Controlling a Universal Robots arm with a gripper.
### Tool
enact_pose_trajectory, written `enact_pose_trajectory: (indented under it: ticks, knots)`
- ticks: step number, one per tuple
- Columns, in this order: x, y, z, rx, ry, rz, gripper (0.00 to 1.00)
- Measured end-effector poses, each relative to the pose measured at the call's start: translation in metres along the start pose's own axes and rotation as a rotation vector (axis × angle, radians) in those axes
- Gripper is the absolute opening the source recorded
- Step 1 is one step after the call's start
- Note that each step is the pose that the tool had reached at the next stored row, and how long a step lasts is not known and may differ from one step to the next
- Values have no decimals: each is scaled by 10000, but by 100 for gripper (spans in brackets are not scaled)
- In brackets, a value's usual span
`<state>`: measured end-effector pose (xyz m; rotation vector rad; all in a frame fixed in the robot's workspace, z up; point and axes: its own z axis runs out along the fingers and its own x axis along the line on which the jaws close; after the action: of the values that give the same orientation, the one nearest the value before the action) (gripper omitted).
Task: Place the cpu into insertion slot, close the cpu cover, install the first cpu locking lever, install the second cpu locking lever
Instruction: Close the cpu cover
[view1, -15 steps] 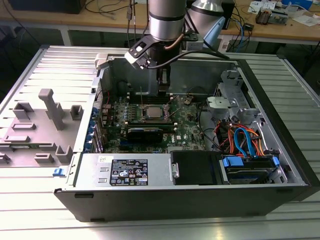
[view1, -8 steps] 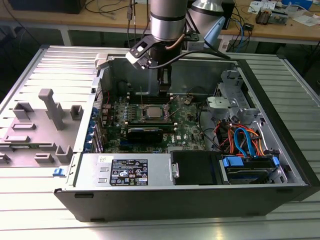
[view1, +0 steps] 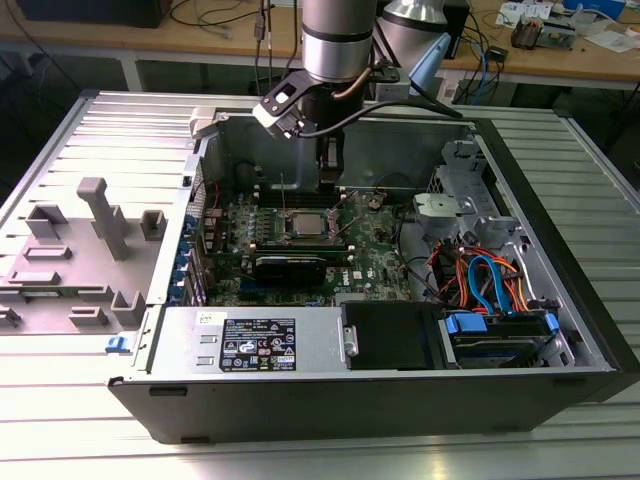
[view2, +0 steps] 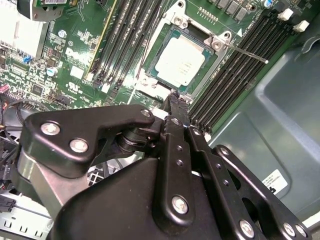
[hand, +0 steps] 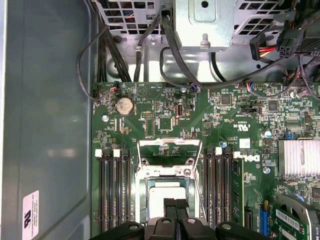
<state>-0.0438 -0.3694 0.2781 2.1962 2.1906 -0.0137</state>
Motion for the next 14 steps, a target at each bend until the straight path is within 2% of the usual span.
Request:
enact_pose_trajectory:
  ticks: [8, 14]
  knots:
    - [0, 25, 1, 0, 0, 0, 11]
    - [1, 71, 2, 0, 0, 0, 11]
